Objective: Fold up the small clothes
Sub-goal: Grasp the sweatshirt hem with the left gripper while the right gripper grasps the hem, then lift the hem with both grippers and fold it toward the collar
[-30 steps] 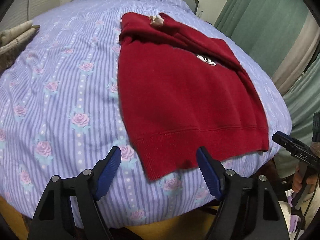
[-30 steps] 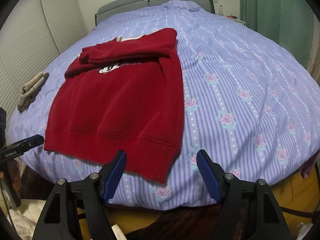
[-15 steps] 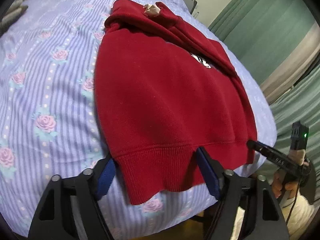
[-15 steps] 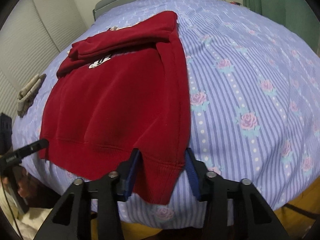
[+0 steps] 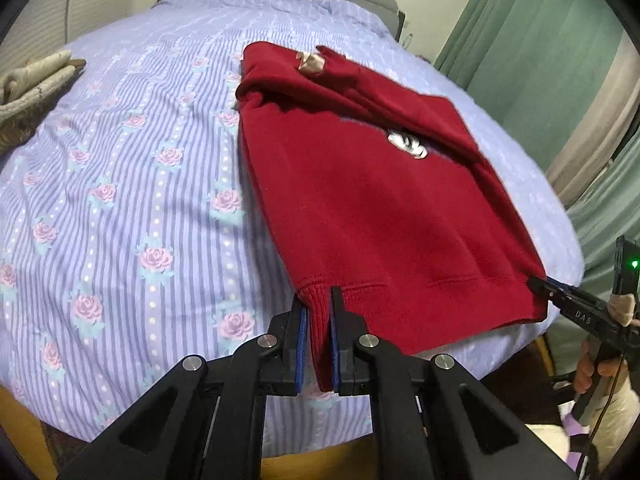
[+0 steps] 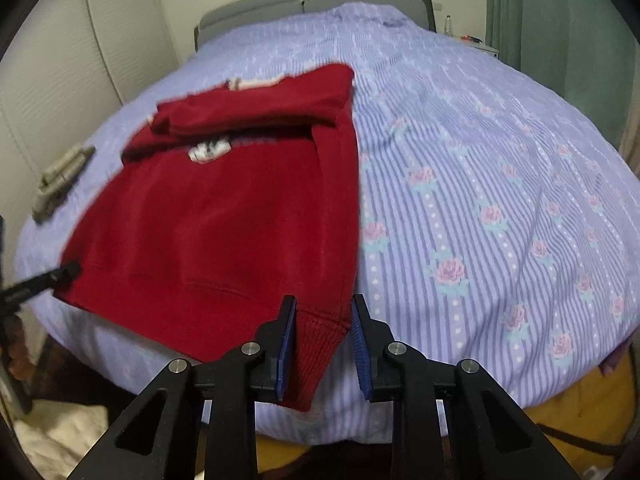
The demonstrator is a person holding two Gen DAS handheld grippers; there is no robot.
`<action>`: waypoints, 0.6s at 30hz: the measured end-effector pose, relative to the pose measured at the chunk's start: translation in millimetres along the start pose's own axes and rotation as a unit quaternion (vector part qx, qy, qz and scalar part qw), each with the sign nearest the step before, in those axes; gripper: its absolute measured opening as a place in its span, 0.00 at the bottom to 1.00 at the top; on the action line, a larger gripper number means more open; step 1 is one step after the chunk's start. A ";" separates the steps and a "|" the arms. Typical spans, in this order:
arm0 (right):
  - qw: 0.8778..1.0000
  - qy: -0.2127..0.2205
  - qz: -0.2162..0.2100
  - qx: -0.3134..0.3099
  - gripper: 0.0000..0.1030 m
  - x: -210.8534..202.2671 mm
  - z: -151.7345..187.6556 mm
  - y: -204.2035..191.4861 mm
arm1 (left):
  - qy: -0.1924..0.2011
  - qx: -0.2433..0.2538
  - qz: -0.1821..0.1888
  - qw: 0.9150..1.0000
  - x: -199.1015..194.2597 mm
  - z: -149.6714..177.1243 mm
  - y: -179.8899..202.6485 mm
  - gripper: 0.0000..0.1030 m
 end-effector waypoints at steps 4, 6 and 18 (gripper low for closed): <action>0.999 -0.032 0.009 0.016 0.24 18.5 9.7 10.0 | -0.012 0.005 -0.018 1.000 16.2 9.2 -0.4 0.11; 0.999 -0.036 0.009 0.017 0.24 20.5 11.1 10.7 | -0.019 0.003 -0.015 1.000 23.4 12.5 -3.7 0.12; 0.999 -0.036 0.000 0.020 0.27 19.8 19.9 5.5 | -0.045 -0.033 0.038 0.998 36.3 20.8 -11.0 0.30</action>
Point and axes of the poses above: each gripper's, at about its wrist camera, not at the fingertips, and x roughly the way its jaws point, y to its right, z to its underside, the point moved 8 cm from there along x, roughly the way its jaws point, and after that the axes turned 6 degrees about -z, right-handed, at the moved point
